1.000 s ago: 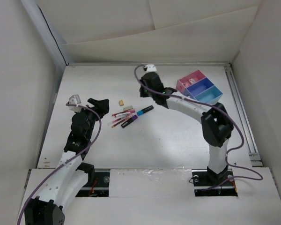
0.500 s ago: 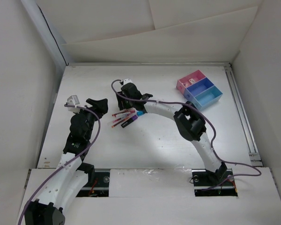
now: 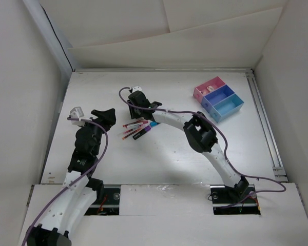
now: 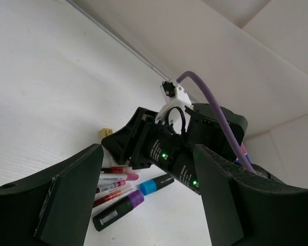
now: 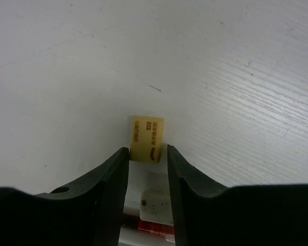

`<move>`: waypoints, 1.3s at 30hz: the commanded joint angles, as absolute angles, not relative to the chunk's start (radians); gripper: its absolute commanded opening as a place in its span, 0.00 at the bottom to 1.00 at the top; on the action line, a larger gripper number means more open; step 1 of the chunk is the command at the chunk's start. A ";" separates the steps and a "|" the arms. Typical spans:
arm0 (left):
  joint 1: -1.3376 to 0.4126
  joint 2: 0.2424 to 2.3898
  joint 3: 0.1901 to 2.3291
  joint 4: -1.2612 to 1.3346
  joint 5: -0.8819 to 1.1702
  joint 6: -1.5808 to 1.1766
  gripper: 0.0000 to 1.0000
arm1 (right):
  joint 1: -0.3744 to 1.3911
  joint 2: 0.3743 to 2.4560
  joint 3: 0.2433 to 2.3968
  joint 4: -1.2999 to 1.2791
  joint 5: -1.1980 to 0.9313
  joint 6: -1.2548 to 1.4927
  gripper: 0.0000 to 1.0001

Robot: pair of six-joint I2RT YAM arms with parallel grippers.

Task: Sort the stationery into containers
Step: Grab a piece of stationery with the right arm, then place the stationery into the container

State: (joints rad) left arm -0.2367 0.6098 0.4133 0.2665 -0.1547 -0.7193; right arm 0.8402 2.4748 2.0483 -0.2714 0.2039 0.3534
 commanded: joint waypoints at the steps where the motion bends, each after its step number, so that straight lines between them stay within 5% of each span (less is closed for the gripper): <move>1: -0.242 0.540 0.378 0.278 -0.236 -0.756 0.67 | 0.851 2.490 2.100 -0.279 0.229 0.360 0.41; 10: -0.242 0.428 0.339 0.287 -0.261 -0.769 0.66 | 0.851 2.418 2.025 -0.210 0.229 0.379 0.13; 18: -0.242 0.575 0.387 0.311 -0.172 -0.738 0.66 | 0.752 2.174 1.925 -0.138 0.146 0.379 0.10; 28: -0.242 0.710 0.420 0.364 -0.028 -0.709 0.66 | 0.381 1.866 1.609 -0.104 0.296 0.443 0.10; 33: -0.242 0.744 0.430 0.373 -0.005 -0.709 0.66 | 0.162 1.885 1.580 -0.104 0.203 0.465 0.10; 39: -0.242 0.697 0.420 0.360 -0.038 -0.709 0.66 | 0.112 1.982 1.635 -0.126 0.167 0.465 0.10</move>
